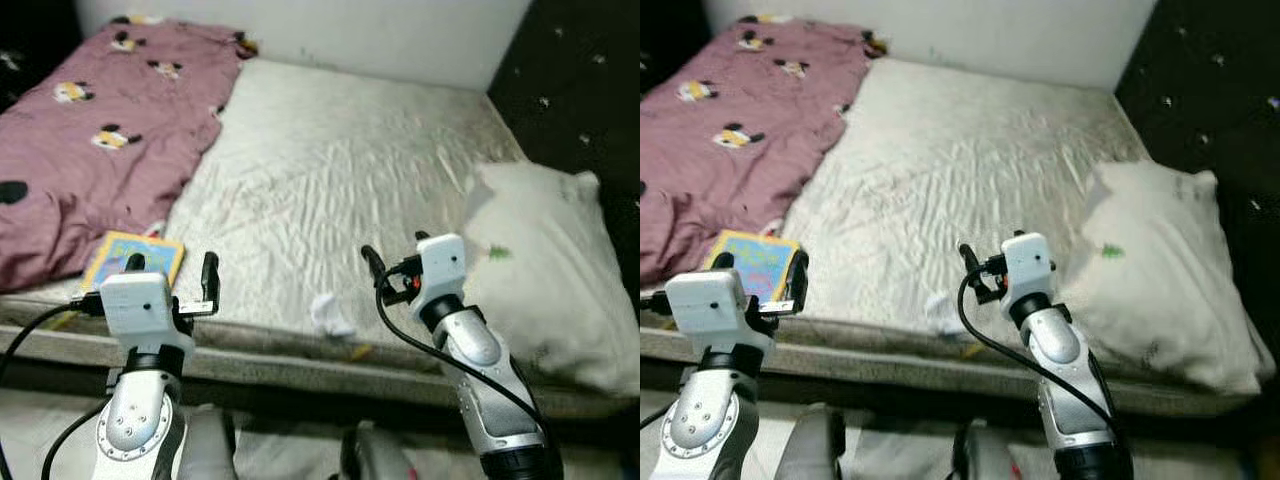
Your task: Clean up the room
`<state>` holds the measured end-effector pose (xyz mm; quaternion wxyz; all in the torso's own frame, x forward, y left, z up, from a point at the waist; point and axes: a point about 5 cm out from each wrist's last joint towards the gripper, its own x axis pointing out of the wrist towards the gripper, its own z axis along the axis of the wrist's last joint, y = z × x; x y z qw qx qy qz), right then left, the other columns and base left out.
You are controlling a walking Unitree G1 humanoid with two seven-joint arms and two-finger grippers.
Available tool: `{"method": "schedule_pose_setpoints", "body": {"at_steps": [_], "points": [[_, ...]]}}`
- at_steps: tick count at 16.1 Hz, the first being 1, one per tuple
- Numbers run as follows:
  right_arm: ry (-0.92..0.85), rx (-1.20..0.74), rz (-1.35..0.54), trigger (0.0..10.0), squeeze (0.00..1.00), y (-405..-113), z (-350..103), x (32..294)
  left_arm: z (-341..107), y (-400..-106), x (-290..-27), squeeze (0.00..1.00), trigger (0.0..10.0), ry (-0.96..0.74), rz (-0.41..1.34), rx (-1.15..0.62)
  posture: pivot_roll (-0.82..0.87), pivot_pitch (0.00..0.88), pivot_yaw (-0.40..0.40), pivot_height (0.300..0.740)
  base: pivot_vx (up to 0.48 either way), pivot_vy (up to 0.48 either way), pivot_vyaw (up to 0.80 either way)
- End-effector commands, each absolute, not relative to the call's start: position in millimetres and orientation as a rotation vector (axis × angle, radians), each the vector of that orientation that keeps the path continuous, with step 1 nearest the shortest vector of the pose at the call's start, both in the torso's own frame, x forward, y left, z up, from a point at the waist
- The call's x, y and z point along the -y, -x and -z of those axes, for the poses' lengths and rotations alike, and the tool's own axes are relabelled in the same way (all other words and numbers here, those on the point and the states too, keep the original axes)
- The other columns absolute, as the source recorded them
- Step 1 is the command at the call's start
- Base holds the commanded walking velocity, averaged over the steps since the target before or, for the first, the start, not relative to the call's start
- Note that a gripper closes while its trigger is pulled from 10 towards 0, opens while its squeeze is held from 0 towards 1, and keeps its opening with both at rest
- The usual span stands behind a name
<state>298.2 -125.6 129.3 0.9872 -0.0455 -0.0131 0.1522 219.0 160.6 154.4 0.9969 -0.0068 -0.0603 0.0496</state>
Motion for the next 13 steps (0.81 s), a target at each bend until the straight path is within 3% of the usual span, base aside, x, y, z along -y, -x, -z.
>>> {"method": "schedule_pose_setpoints", "body": {"at_steps": [1,9,13], "points": [[0.092,0.017,-0.291,10.0,0.00,-298.1,-128.3,129.8,-154.2,-219.9,-157.2,0.00,10.0,0.038,-0.107,0.112,0.06,0.109,-0.123,0.601,0.000,0.000,0.00],[0.100,0.004,-0.307,10.0,0.00,-299.8,-126.2,126.8,-157.1,-223.6,-151.4,0.00,10.0,0.072,-0.088,0.119,0.05,0.132,-0.128,0.601,0.000,0.000,0.00],[0.096,0.004,-0.318,10.0,0.00,-300.7,-125.9,124.8,-157.3,-224.4,-151.0,0.00,10.0,0.078,-0.081,0.120,0.05,0.138,-0.128,0.556,0.000,0.000,0.00]]}}
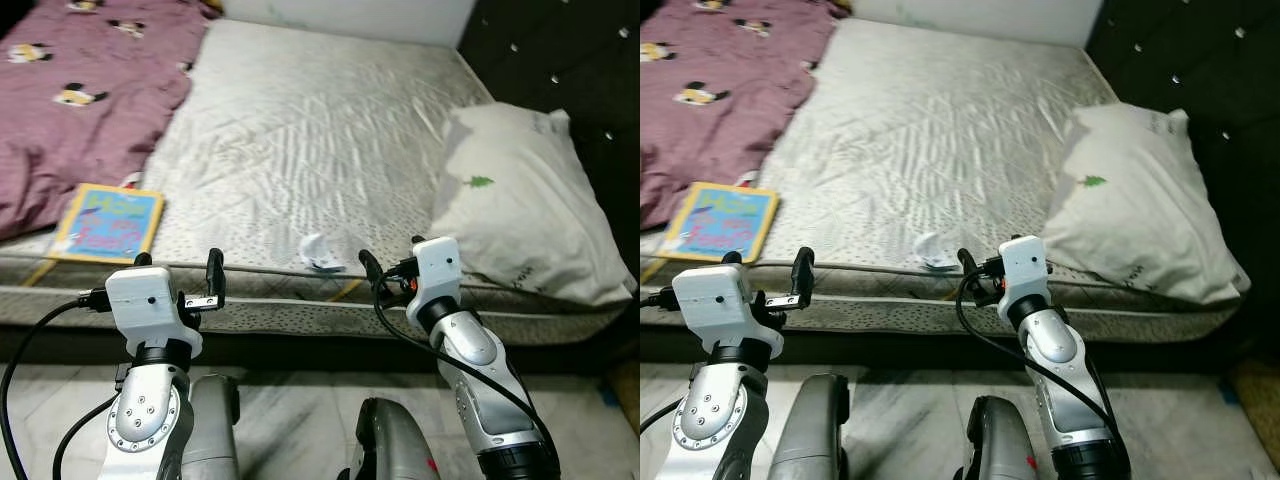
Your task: Clean up the room
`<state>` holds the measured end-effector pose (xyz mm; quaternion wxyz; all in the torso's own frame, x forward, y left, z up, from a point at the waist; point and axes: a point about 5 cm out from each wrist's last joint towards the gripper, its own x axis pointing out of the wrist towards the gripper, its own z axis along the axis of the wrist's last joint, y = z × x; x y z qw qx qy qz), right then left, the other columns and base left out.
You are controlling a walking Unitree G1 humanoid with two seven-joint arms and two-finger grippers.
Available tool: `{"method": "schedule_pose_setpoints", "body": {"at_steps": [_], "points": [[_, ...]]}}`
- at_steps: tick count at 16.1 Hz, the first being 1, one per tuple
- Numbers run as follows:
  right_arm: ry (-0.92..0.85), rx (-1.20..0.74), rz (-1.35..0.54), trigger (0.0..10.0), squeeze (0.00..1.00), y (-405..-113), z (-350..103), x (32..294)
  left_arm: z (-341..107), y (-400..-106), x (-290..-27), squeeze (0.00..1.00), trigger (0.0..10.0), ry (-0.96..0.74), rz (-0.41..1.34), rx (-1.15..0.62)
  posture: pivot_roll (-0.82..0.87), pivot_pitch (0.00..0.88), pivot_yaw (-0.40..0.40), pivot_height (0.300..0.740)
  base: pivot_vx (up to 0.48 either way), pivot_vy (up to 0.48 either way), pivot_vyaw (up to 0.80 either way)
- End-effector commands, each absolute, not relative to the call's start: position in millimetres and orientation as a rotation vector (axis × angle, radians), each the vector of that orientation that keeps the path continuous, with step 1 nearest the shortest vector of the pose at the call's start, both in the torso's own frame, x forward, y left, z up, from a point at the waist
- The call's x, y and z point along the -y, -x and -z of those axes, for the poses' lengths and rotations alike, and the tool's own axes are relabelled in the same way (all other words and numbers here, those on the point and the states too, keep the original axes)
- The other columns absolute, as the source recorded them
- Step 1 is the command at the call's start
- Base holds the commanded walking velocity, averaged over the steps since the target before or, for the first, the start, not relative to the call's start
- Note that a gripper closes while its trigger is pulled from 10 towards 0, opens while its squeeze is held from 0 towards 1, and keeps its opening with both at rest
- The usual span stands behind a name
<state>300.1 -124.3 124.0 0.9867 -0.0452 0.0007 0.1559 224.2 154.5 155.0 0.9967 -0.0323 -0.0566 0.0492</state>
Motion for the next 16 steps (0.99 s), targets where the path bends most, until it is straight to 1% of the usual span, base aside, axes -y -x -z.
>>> {"method": "schedule_pose_setpoints", "body": {"at_steps": [1,2,4,9,11,13,16], "points": [[0.097,0.003,-0.319,10.0,0.00,-301.0,-125.9,124.4,-157.4,-224.8,-151.0,0.00,10.0,0.079,-0.081,0.120,0.05,0.139,-0.128,0.546,0.000,0.000,0.00],[0.097,0.003,-0.319,10.0,0.00,-301.1,-125.6,124.2,-157.6,-225.3,-150.8,0.00,10.0,0.081,-0.080,0.120,0.05,0.140,-0.128,0.536,0.000,0.000,0.00],[0.104,0.002,-0.318,10.0,0.00,-301.7,-125.3,123.9,-158.0,-225.8,-150.8,0.00,10.0,0.080,-0.081,0.123,0.05,0.142,-0.127,0.531,0.000,0.000,0.00],[0.145,0.015,-0.341,10.0,0.00,-302.0,-125.5,121.0,-157.4,-225.1,-150.6,0.00,10.0,0.086,-0.078,0.124,0.05,0.138,-0.127,0.531,0.314,0.000,0.00],[0.166,0.033,-0.355,10.0,0.00,-300.4,-127.0,118.6,-157.4,-225.0,-150.0,0.00,10.0,0.086,-0.074,0.124,0.05,0.138,-0.127,0.531,0.321,0.000,0.80],[0.158,0.028,-0.353,10.0,0.00,-301.4,-125.9,119.3,-156.9,-225.7,-149.6,0.00,10.0,0.086,-0.071,0.123,0.05,0.131,-0.125,0.531,0.326,0.000,0.51],[0.158,0.025,-0.357,10.0,0.00,-301.3,-124.3,119.0,-156.0,-225.3,-149.2,0.00,10.0,0.085,-0.067,0.121,0.05,0.124,-0.126,0.531,0.322,0.000,0.00]]}}
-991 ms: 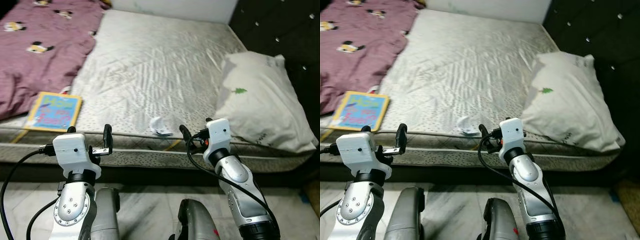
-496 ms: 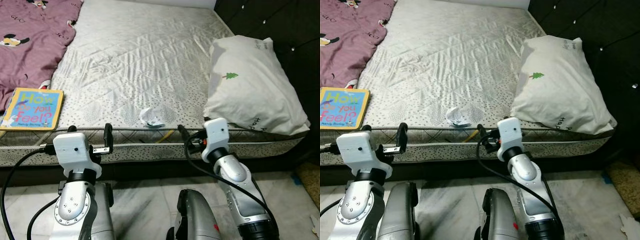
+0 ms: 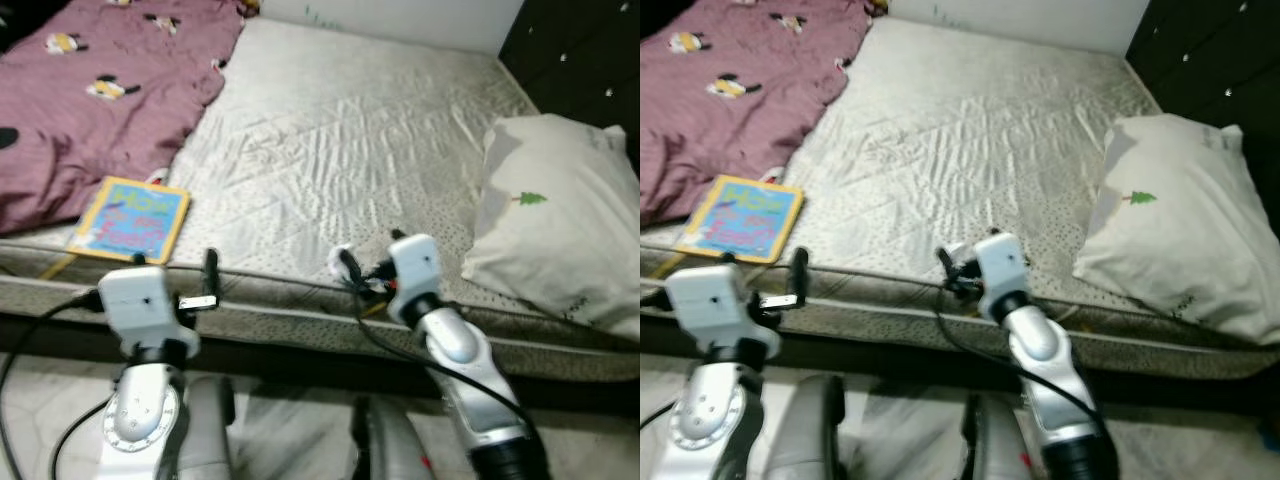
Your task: Clean up the room
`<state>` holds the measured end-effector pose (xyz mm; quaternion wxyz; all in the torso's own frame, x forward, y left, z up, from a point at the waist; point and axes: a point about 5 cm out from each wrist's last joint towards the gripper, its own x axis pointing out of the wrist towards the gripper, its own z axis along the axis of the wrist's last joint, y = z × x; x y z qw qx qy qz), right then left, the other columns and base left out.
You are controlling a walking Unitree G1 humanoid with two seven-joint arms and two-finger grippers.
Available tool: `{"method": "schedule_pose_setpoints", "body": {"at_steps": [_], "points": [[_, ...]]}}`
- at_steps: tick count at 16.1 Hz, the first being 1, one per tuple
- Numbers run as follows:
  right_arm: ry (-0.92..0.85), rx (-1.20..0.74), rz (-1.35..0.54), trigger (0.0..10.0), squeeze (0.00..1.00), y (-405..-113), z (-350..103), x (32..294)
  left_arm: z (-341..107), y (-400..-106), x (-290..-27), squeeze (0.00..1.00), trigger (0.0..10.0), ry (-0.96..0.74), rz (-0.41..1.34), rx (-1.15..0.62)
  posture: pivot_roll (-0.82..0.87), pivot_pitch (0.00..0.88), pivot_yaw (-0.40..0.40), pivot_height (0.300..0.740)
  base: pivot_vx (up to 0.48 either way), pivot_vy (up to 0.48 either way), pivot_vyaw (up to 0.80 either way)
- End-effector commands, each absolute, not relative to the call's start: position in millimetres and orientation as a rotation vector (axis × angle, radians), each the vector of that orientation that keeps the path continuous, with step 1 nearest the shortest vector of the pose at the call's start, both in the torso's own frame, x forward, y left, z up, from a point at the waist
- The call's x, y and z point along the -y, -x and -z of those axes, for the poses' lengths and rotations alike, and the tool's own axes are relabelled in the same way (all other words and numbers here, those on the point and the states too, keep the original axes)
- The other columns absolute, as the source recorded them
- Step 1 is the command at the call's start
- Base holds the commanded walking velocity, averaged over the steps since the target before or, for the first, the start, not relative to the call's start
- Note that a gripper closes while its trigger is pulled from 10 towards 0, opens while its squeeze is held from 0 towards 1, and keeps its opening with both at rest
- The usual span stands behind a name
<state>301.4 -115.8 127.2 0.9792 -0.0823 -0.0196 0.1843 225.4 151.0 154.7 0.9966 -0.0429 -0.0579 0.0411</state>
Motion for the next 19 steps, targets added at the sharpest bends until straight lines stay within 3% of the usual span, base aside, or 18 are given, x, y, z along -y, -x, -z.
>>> {"method": "schedule_pose_setpoints", "body": {"at_steps": [1,8,13,17,19], "points": [[0.158,0.024,-0.358,10.0,0.00,-301,-124,119,-156,-225,-149,0.00,10.0,0.085,-0.065,0.121,0.05,0.123,-0.125,0.531,0.322,0.000,0.00],[0.152,0.018,-0.367,10.0,0.00,-301,-122,119,-154,-224,-147,0.00,10.0,0.089,-0.054,0.118,0.06,0.115,-0.127,0.531,0.297,0.000,0.00],[0.145,0.008,-0.378,10.0,0.00,-302,-120,119,-152,-225,-147,0.00,10.0,0.108,-0.054,0.105,0.06,0.121,-0.130,0.531,0.000,0.000,0.00],[0.138,-0.002,-0.410,10.0,0.00,-302,-119,116,-153,-225,-148,0.00,10.0,0.111,-0.059,0.101,0.06,0.127,-0.130,0.482,0.000,0.000,0.00],[0.093,-0.109,-0.507,10.0,0.00,-304,-111,109,-155,-226,-149,0.00,10.0,0.089,-0.069,0.103,0.06,0.132,-0.129,0.477,0.000,0.000,0.00]]}}
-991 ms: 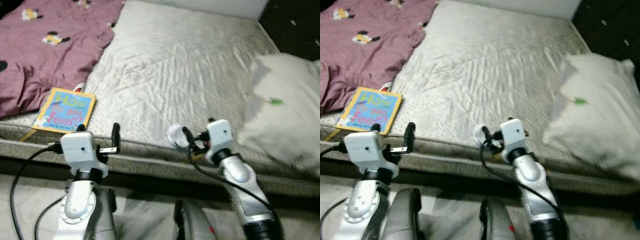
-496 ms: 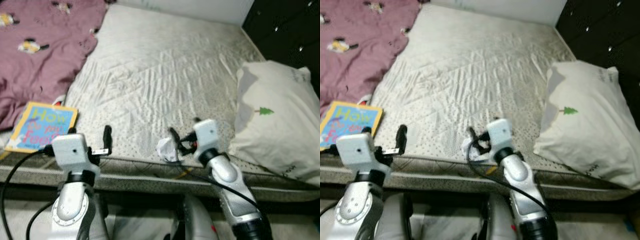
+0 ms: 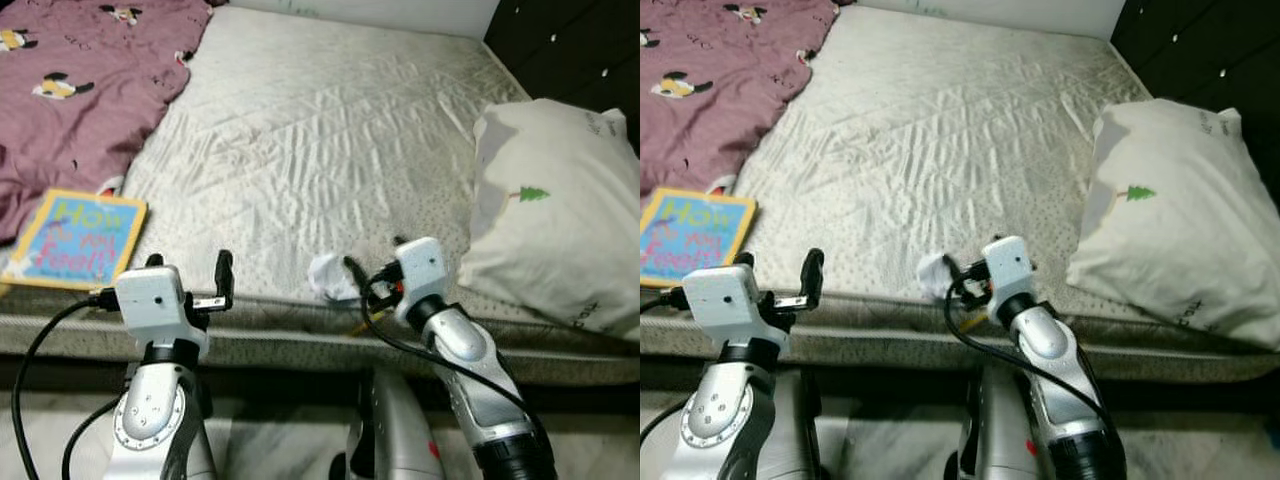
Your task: Clean up the room
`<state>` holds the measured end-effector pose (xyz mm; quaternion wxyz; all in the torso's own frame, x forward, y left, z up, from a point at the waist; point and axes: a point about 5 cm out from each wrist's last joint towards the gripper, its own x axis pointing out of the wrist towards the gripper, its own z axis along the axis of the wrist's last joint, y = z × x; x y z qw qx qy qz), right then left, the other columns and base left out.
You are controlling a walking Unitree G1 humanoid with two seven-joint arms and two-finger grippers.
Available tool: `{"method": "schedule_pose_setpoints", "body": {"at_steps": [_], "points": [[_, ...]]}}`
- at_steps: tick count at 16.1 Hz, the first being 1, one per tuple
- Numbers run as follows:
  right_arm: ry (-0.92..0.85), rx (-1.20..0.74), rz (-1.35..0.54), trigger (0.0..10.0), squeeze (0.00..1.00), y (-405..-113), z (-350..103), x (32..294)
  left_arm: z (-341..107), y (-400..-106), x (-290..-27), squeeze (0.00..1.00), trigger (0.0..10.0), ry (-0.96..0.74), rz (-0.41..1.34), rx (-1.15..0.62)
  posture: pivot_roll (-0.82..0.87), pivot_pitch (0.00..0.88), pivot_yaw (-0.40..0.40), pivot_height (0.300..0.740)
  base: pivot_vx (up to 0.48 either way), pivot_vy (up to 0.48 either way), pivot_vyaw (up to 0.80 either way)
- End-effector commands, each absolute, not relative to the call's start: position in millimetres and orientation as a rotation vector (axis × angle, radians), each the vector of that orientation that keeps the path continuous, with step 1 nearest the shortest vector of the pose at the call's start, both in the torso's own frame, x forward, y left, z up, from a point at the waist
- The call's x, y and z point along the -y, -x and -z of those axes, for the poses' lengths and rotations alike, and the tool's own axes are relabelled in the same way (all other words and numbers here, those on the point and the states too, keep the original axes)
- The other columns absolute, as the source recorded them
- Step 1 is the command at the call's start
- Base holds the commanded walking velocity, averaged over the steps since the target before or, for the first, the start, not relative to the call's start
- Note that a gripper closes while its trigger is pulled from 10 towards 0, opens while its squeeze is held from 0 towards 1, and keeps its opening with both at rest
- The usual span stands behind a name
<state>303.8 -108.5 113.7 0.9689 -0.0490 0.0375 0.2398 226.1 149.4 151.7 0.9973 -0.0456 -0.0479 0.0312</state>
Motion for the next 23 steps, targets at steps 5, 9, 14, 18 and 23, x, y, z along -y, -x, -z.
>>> {"method": "schedule_pose_setpoints", "body": {"at_steps": [5,9,14,18,23], "points": [[0.122,-0.074,-0.603,10.0,0.00,-321,-122,97,-158,-221,-154,0.00,10.0,0.063,-0.074,0.102,0.09,0.157,-0.125,0.477,0.000,0.000,0.27],[0.126,-0.062,-0.626,10.0,0.00,-328,-126,88,-160,-220,-156,0.00,10.0,0.051,-0.074,0.098,0.11,0.169,-0.113,0.477,0.000,0.000,0.37],[0.230,-0.074,-0.508,10.0,0.00,-342,-124,81,-163,-224,-156,0.00,10.0,0.026,-0.052,0.103,0.12,0.169,-0.110,0.477,0.000,0.000,0.00],[0.312,-0.088,-0.401,10.0,0.00,-352,-121,96,-164,-223,-155,0.00,10.0,0.021,-0.053,0.108,0.12,0.168,-0.119,0.477,0.000,0.000,0.00],[0.407,-0.197,-0.369,10.0,0.00,-345,-106,114,-161,-224,-153,0.00,10.0,0.032,-0.052,0.100,0.11,0.163,-0.120,0.477,0.000,0.000,0.00]]}}
